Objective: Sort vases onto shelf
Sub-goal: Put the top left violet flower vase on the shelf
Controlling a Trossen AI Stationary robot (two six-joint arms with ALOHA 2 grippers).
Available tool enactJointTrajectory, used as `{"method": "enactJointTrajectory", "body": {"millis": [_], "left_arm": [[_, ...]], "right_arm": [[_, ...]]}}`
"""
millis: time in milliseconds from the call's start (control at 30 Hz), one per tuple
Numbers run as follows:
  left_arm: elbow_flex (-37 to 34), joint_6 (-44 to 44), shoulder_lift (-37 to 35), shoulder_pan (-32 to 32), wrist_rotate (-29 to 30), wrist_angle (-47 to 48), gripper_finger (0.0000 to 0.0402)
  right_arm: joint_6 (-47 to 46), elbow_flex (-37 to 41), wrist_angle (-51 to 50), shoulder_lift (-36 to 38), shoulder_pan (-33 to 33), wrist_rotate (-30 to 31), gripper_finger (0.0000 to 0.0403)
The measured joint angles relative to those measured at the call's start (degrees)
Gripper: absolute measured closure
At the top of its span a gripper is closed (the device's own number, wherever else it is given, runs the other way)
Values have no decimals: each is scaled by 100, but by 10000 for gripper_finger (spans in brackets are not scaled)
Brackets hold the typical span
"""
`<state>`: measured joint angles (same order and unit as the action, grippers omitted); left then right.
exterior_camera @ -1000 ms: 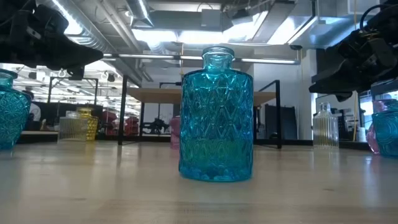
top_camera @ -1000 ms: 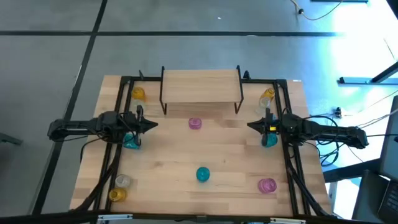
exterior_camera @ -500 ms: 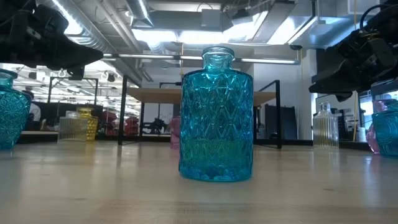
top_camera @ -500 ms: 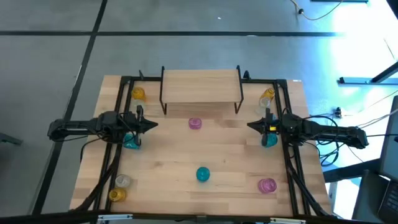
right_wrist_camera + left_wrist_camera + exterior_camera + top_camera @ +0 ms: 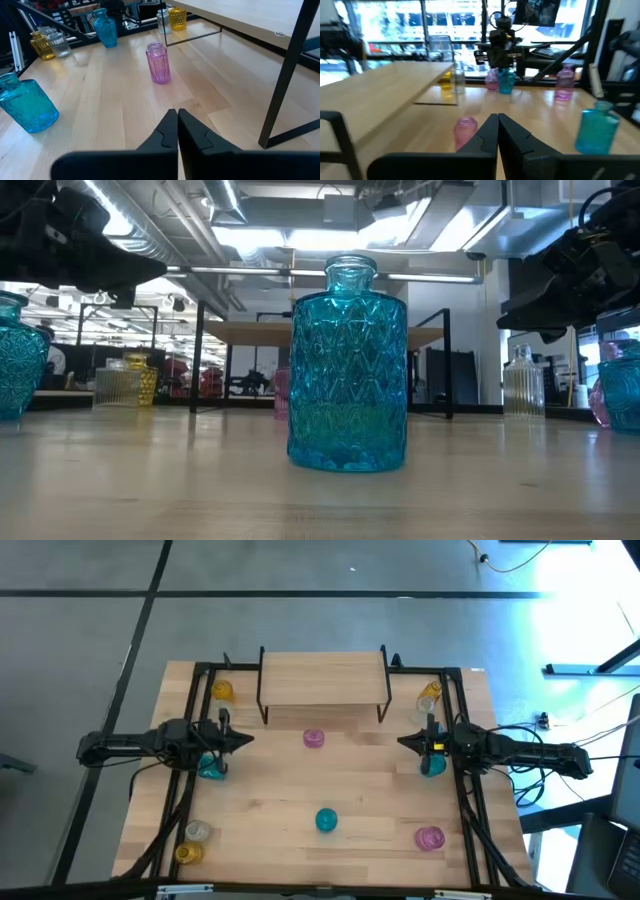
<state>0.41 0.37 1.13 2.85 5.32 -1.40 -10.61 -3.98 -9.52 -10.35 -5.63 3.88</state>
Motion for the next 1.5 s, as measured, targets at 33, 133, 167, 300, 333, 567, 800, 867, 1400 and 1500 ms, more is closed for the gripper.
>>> {"method": "enactJointTrajectory", "body": {"millis": [33, 133, 167, 300, 333, 567, 800, 867, 1400, 1500], "left_arm": [[1, 131, -1, 2, 49, -11, 399], [0, 114, -1, 1, 79, -158, 399], [0, 85, -2, 2, 79, -228, 399], [0, -23, 0, 2, 81, -770, 399], [0, 16, -1, 1, 100, -907, 399], [0, 464, -2, 4, 497, -1525, 399], [0, 883, 94, 59, 740, -1977, 399], [0, 880, 237, 83, 547, -2281, 399], [874, 369, 2660, 61, 275, -2845, 399], [1128, 303, 3305, 0, 281, -2838, 399]], "right_arm": [[2, 0, 0, 0, 0, 0, 402], [0, 2, 0, 0, -2, 0, 402], [2, 2, 0, 0, -1, 0, 402], [2, 4, 24, 0, 0, 2, 402], [0, 4, 24, 0, 0, 2, 402], [206, 23, 257, 0, -2, 794, 402], [951, 23, 1124, -1, -2, 1110, 402], [1099, 15, 1349, -2, -2, 847, 402], [1287, -547, 2951, -1864, 0, 404, 402], [1478, -948, 2965, -2502, 0, 404, 402]]}}
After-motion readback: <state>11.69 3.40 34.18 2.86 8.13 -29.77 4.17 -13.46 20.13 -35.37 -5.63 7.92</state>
